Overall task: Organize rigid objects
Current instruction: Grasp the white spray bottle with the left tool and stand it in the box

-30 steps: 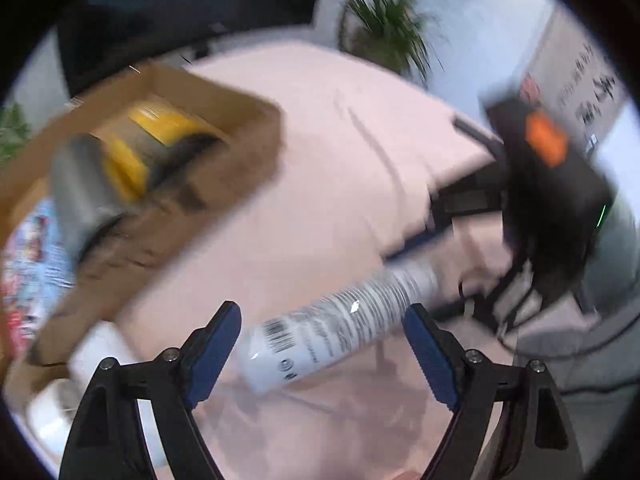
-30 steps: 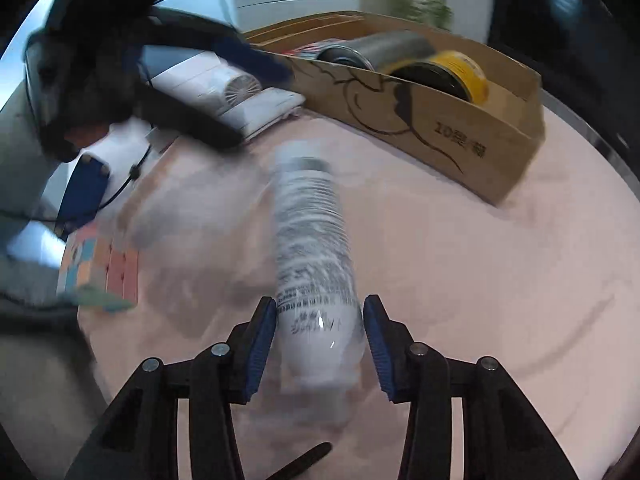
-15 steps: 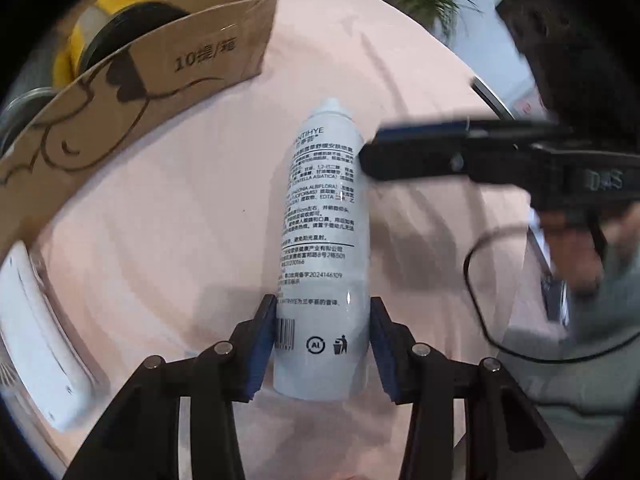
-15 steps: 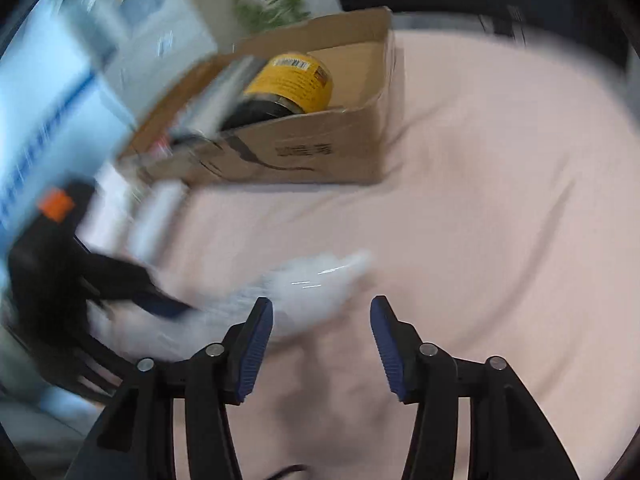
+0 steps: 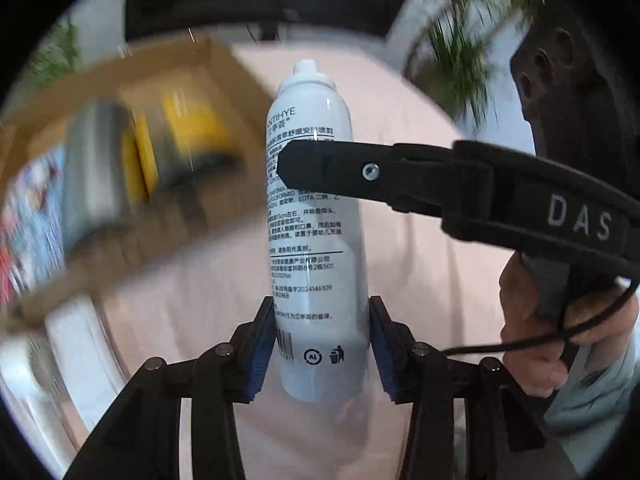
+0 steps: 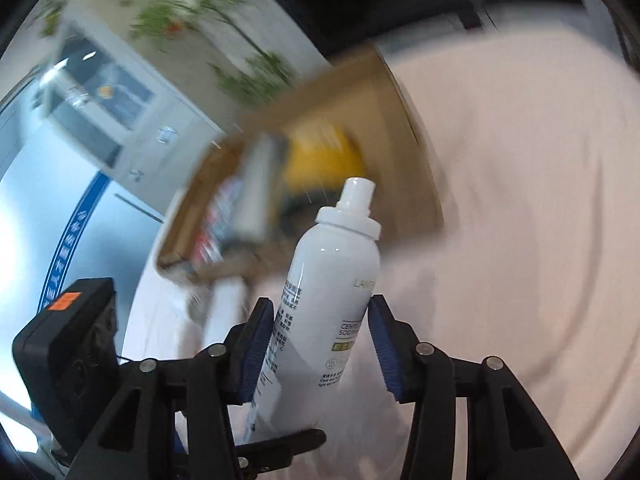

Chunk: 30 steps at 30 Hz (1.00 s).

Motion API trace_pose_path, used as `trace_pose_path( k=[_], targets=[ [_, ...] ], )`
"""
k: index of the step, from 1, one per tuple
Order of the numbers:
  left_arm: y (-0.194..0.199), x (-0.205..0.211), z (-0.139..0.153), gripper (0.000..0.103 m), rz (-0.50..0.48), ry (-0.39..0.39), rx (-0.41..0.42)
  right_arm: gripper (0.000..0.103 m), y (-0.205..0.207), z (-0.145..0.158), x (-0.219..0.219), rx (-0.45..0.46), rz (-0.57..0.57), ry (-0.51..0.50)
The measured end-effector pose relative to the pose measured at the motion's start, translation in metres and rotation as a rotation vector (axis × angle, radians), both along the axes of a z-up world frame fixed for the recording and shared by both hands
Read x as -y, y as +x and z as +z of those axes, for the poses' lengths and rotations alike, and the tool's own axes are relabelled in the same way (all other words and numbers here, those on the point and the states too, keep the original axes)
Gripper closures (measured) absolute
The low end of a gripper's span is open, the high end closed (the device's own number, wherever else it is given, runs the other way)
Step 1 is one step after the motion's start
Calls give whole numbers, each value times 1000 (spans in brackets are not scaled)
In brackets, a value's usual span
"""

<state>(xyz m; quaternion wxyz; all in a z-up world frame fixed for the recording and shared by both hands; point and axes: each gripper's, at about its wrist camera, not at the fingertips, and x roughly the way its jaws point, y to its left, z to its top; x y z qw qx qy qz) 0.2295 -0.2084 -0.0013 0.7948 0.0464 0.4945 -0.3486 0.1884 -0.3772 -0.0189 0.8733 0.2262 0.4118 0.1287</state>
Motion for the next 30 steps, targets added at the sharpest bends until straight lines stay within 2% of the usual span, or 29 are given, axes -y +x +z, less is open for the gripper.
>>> trace_pose_path(
  k=[2, 4, 8, 12, 16, 18, 20, 21, 22, 23, 24, 25, 26, 27, 28, 30],
  targets=[
    [30, 8, 16, 59, 50, -51, 34, 58, 29, 25, 6, 58, 42, -51],
    [62, 18, 24, 59, 84, -66, 55, 59, 61, 47, 13, 92, 80, -100],
    [113, 34, 12, 59, 149, -54, 6, 60, 122, 62, 30, 73, 159, -153],
    [139, 33, -10, 57, 185, -57, -95, 61, 165, 40, 50, -13, 189, -115],
    [142, 45, -4, 55, 172, -44, -107, 60, 188, 10, 63, -74, 150, -63],
    [132, 37, 8, 53, 143, -74, -86, 59, 189, -1, 61, -104, 103, -110],
    [118, 24, 22, 53, 136, -66, -24, 55, 180, 1, 55, -102, 114, -118],
    [103, 13, 36, 53, 130, -62, 42, 37, 169, 6, 51, -85, 132, -112],
    [91, 4, 45, 53, 132, -56, 92, 12, 157, 13, 46, -53, 134, -117],
    [79, -8, 54, 51, 137, -52, 146, 4, 139, 22, 42, -3, 129, -129],
    [59, -23, 71, 43, 152, -48, 228, 1, 122, 30, 37, 48, 112, -149],
    [46, -35, 81, 35, 156, -19, 267, 1, 104, 35, 31, 75, 80, -183],
    [36, -48, 89, 34, 164, -6, 308, 0, 87, 38, 26, 91, 43, -206],
    [20, -66, 106, 27, 198, 7, 391, 1, 68, 43, 22, 106, 10, -202],
    [12, -80, 116, 21, 228, 20, 449, 1, 50, 47, 13, 121, -14, -245],
    [-7, -108, 150, 20, 310, 45, 564, 1, 13, 60, -13, 196, -64, -393]
  ],
)
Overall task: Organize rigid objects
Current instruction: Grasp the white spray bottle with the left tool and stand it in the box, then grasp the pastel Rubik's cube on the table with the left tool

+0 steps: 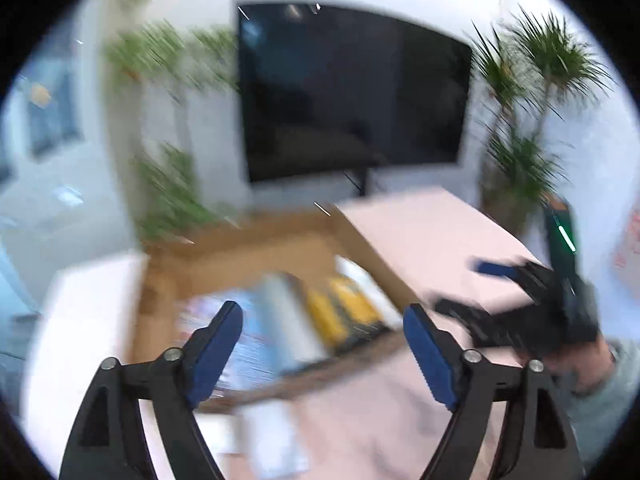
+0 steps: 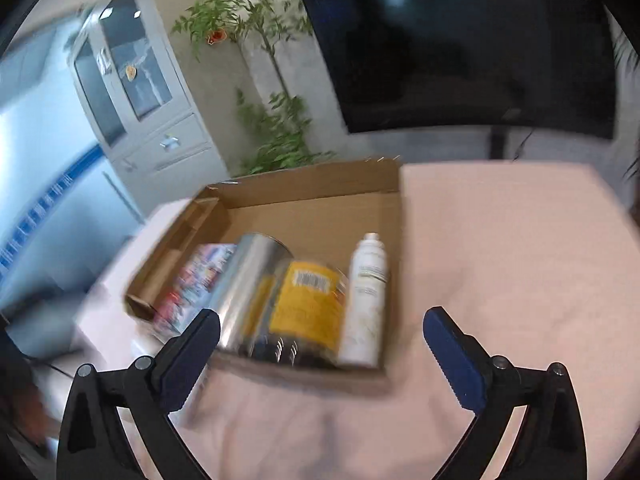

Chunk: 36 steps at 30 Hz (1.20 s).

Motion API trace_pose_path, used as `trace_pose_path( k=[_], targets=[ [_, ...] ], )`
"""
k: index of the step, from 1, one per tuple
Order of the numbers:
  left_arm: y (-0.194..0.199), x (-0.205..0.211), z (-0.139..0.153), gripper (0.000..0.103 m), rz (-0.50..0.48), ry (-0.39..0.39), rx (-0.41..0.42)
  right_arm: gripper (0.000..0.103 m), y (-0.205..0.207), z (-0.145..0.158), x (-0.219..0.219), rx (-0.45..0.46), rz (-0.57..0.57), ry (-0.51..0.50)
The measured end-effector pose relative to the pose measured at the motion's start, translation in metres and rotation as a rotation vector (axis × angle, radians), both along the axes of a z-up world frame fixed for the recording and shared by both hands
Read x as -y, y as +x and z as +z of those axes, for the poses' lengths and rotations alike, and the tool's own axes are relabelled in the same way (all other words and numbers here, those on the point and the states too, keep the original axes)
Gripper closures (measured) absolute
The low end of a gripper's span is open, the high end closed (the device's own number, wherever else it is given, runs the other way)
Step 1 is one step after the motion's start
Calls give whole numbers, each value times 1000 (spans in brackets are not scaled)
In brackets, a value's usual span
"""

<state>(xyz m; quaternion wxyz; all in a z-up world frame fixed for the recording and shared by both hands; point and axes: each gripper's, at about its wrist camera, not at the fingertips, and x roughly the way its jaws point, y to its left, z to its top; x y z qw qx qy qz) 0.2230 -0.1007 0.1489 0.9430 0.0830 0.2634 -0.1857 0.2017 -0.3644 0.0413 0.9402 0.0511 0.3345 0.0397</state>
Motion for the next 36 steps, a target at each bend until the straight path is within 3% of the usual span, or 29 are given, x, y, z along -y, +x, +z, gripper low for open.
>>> trace_pose_path(
  k=[3, 6, 9, 11, 17, 20, 23, 26, 31, 33, 36],
  targets=[
    [-24, -34, 37, 20, 109, 16, 64, 1, -50, 21, -28, 109, 10, -50],
    [-57, -60, 71, 20, 185, 61, 168, 1, -88, 34, -49, 120, -7, -73],
    [-107, -66, 80, 19, 212, 175, 279, 1, -119, 39, -68, 122, -31, -127],
    [-127, -70, 73, 18, 212, 200, 265, 1, -134, 40, -77, 123, -26, -123],
    [-169, -84, -12, 18, 187, 143, 82, 1, -196, 30, -97, 149, -28, -144],
    [-188, -93, -59, 18, 173, 20, -52, 1, -215, 23, -105, 145, 1, -173],
    [-198, -99, -88, 18, 177, -79, -143, 1, -230, 14, -117, 134, 28, -203],
    [-201, -91, -110, 18, 116, -126, -217, 1, -234, 2, -122, 114, 74, -206],
    [-182, -76, -149, 19, 9, -247, -410, 1, -253, -31, -116, 4, 290, -24],
    [-170, -66, -167, 20, -28, -261, -488, 1, -268, -52, -118, -75, 431, 41],
    [-155, -52, -197, 22, -66, -285, -614, 4, -287, -81, -137, -150, 554, 76]
  ],
)
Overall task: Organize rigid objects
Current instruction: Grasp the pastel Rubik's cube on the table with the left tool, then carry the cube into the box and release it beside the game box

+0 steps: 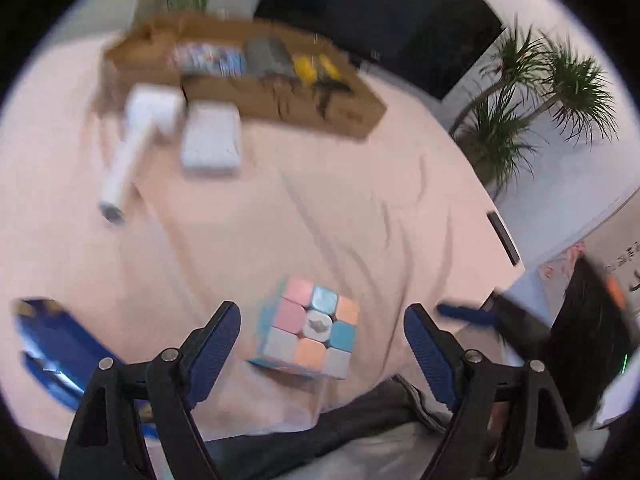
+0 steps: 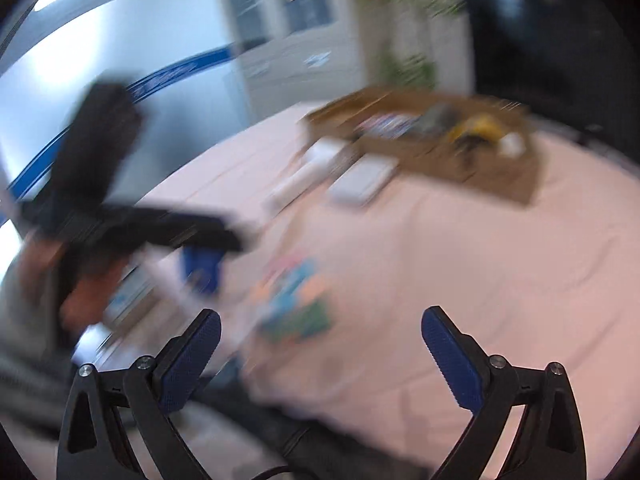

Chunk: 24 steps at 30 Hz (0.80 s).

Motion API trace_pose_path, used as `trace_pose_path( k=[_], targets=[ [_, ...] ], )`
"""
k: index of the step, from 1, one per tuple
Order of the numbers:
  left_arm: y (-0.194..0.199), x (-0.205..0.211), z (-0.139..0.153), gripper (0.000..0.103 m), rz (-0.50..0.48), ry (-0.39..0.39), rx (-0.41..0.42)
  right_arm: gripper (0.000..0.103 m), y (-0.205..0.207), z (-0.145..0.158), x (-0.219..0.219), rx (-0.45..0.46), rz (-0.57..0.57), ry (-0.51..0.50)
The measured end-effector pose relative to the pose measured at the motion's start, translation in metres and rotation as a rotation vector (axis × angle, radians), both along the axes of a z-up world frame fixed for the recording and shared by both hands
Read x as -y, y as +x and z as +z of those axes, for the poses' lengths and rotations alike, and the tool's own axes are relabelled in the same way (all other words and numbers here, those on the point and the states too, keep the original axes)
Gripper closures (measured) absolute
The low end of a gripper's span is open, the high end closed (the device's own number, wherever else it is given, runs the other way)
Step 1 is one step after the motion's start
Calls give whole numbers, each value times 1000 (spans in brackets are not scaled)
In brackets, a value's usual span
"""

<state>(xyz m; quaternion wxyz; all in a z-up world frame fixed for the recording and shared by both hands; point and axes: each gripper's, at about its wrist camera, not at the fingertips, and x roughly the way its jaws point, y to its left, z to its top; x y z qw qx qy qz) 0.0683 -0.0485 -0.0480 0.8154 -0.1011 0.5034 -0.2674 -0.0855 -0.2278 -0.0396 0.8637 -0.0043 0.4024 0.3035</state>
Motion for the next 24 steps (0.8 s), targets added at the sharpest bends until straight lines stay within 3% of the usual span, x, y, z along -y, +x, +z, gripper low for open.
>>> trace_pose_path(
  k=[2, 4, 5, 6, 9, 14, 16, 19, 24],
  targets=[
    [5, 6, -14, 31, -18, 3, -55, 11, -2, -16, -18, -42, 30, -11],
    [9, 9, -25, 36, -10, 10, -90, 34, 5, -29, -34, -80, 18, -25],
    [11, 9, -29, 38, -6, -1, -113, 39, 10, -34, -39, -88, 10, -39],
    [12, 8, -31, 39, 0, -1, -124, 50, 16, -40, -45, -94, 6, -58],
    [14, 4, -36, 41, 16, -54, -161, 63, 34, -54, -44, -127, -48, -115],
    [25, 5, -35, 40, 61, -56, -149, 63, 46, -48, -41, -96, -44, -147],
    [26, 6, -28, 41, 76, -30, -106, 63, 53, -40, -41, -79, -46, -148],
    [29, 1, -4, 41, 94, -40, -30, 62, 64, -18, -42, -22, -49, -157],
    [53, -19, 62, 41, 127, -45, 142, 62, 91, 41, -52, 118, -35, -139]
  ],
)
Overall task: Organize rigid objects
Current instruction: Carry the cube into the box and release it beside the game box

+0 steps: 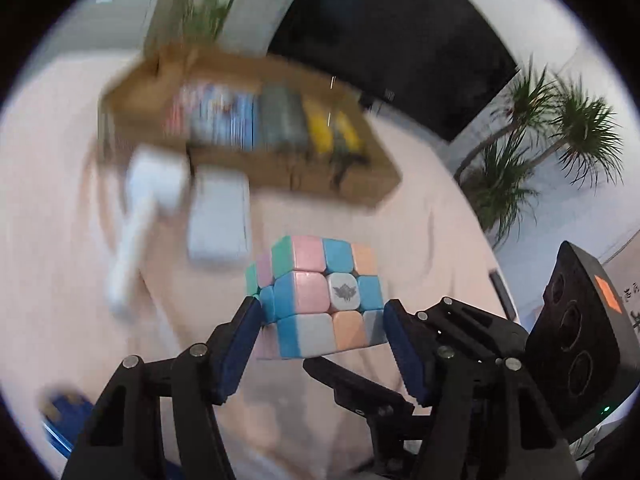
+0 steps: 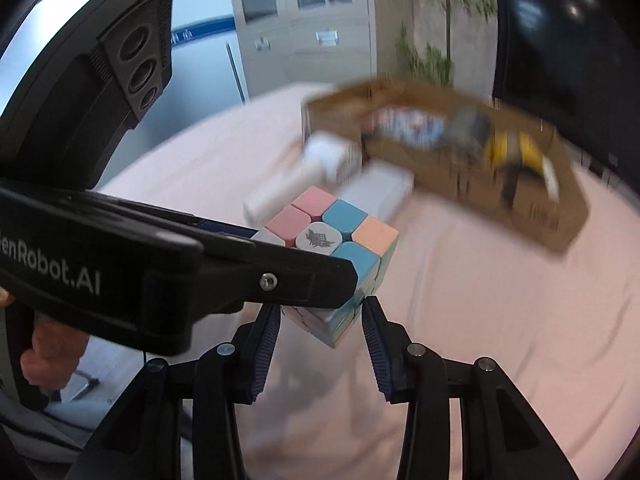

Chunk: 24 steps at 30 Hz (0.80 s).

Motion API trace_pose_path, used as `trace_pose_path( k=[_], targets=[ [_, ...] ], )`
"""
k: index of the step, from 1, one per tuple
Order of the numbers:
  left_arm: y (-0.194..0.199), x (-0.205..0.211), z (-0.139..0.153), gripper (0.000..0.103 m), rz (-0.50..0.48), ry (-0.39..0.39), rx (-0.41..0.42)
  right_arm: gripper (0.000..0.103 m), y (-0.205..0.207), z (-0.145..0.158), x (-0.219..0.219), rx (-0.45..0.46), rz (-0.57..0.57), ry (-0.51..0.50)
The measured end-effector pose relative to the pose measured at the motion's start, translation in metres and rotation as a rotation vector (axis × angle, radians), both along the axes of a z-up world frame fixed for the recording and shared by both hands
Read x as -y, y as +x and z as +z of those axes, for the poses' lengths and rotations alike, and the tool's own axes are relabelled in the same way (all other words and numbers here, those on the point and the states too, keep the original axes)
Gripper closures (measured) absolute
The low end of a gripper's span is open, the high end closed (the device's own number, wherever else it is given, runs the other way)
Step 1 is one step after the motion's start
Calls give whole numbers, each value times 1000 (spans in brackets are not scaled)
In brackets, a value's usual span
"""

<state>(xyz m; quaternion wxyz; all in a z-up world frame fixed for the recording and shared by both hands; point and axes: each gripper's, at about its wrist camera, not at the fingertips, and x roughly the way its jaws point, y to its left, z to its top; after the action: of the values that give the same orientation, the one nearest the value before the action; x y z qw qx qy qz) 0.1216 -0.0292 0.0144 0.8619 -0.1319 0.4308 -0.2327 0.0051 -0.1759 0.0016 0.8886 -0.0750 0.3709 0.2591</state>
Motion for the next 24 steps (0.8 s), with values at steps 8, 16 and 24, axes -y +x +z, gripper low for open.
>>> trace_pose_path(
  k=[8, 16, 24],
  targets=[
    [76, -39, 88, 41, 20, 24, 145, 62, 95, 91, -30, 176, 58, 5],
    [156, -60, 68, 41, -3, 19, 53, 62, 188, 108, -51, 95, 74, 24],
    [212, -60, -18, 47, -26, 49, -135, 62, 267, 18, -46, -125, 36, 42]
  ],
)
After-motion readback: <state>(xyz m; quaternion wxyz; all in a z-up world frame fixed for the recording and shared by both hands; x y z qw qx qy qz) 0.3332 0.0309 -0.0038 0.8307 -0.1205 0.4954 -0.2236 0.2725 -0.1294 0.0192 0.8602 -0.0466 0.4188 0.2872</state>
